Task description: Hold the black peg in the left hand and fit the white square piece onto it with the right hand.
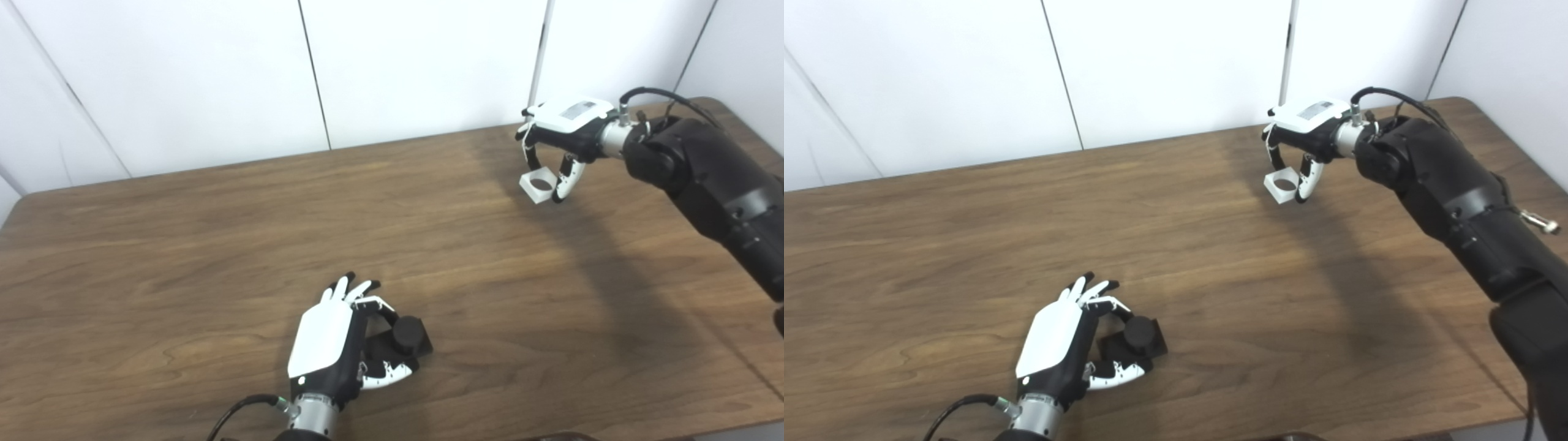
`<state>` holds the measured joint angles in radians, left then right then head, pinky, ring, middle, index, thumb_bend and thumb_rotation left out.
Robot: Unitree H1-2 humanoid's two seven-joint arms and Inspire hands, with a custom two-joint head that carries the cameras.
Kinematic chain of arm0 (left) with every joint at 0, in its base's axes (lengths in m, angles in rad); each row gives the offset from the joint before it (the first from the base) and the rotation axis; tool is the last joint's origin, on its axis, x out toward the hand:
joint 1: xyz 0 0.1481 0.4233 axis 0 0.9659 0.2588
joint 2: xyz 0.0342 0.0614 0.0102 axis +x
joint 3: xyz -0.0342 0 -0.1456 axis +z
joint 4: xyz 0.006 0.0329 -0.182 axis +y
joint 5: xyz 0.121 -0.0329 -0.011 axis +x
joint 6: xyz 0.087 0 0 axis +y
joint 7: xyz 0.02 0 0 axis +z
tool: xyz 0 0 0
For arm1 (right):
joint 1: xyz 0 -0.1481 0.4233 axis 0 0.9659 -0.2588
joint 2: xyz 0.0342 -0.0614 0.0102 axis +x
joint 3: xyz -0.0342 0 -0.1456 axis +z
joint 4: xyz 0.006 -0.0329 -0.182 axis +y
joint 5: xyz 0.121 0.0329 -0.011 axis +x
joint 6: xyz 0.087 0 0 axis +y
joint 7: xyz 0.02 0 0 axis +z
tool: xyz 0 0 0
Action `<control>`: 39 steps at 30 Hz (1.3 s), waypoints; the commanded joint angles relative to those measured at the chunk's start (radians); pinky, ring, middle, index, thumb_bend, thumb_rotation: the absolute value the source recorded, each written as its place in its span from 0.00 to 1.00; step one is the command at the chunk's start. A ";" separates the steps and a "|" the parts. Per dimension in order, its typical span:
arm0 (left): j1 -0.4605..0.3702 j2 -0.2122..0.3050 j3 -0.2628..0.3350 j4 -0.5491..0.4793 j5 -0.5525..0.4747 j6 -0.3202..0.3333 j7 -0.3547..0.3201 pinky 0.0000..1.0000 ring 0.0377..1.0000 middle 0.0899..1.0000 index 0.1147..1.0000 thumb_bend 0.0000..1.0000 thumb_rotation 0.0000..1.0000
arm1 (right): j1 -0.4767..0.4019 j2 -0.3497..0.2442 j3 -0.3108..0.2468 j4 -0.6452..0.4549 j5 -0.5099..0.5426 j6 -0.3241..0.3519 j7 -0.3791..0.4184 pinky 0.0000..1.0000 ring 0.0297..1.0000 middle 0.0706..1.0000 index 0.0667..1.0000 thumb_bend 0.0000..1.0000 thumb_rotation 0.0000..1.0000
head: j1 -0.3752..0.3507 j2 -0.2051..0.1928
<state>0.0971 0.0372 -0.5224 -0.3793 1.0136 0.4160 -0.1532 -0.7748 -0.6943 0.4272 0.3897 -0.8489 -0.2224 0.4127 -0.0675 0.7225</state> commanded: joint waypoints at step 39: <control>-0.021 -0.050 0.032 0.024 0.063 0.050 -0.139 1.00 1.00 0.88 0.42 0.51 0.08 | 0.125 0.017 -0.138 -0.734 0.158 0.049 0.328 1.00 1.00 0.87 0.45 0.53 0.15 | 0.087 0.176</control>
<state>0.0700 -0.0128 -0.4895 -0.3792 1.0441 0.4500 -0.2518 -0.6059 -0.6761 0.3164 -0.3013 -0.7108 -0.1903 0.7442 0.0184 0.8974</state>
